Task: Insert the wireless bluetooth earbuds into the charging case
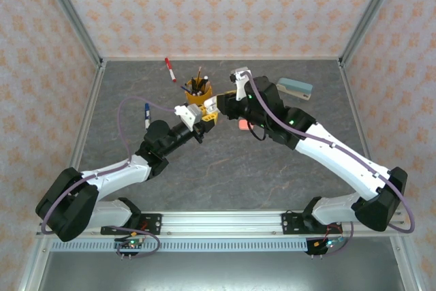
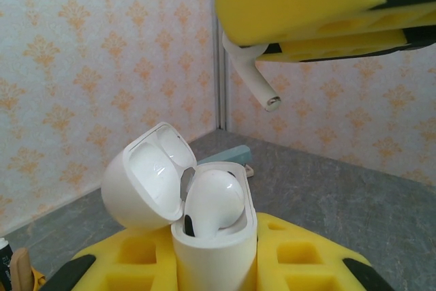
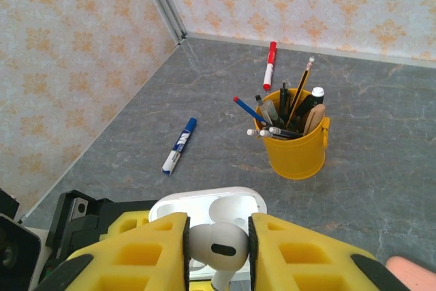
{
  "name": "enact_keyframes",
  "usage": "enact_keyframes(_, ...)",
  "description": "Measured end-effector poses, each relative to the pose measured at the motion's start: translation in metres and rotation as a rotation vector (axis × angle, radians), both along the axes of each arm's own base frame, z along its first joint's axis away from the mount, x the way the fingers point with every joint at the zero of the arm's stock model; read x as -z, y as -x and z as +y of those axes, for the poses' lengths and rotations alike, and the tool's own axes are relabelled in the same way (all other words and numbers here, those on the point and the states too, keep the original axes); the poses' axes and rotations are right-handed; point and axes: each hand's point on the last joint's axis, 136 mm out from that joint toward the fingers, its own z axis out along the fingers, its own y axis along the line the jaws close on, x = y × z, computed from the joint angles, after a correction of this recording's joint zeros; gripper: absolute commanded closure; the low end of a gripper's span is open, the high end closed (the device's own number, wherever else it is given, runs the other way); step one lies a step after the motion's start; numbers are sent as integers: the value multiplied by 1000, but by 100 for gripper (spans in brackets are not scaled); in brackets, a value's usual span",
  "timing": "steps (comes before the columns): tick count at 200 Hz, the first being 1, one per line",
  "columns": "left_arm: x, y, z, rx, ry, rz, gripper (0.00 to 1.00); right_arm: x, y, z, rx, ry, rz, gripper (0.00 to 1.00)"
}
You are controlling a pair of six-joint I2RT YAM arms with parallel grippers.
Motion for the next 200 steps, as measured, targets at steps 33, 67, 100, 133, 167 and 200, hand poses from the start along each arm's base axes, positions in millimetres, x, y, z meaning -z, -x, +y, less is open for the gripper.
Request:
enact_keyframes(33, 3, 1, -3, 7, -5, 7, 100, -1, -1, 5, -5, 19, -61, 73)
enact_keyframes(67, 2, 2, -5, 13, -3, 5, 100, 3, 1, 10, -6, 64, -122, 74)
enact_keyframes(100, -3, 1, -6, 13, 2, -4, 100, 8, -2, 11, 10, 94, -160, 74)
enact_keyframes(133, -3, 1, -6, 12, 2, -4, 100, 14, -5, 7, 30, 124, -171, 75)
enact_keyframes(167, -3, 1, -6, 12, 2, -4, 100, 14, -7, 5, 45, 133, -181, 75)
enact_keyframes(200, -3, 1, -6, 12, 2, -4, 100, 15, -9, 4, 55, 140, -181, 75)
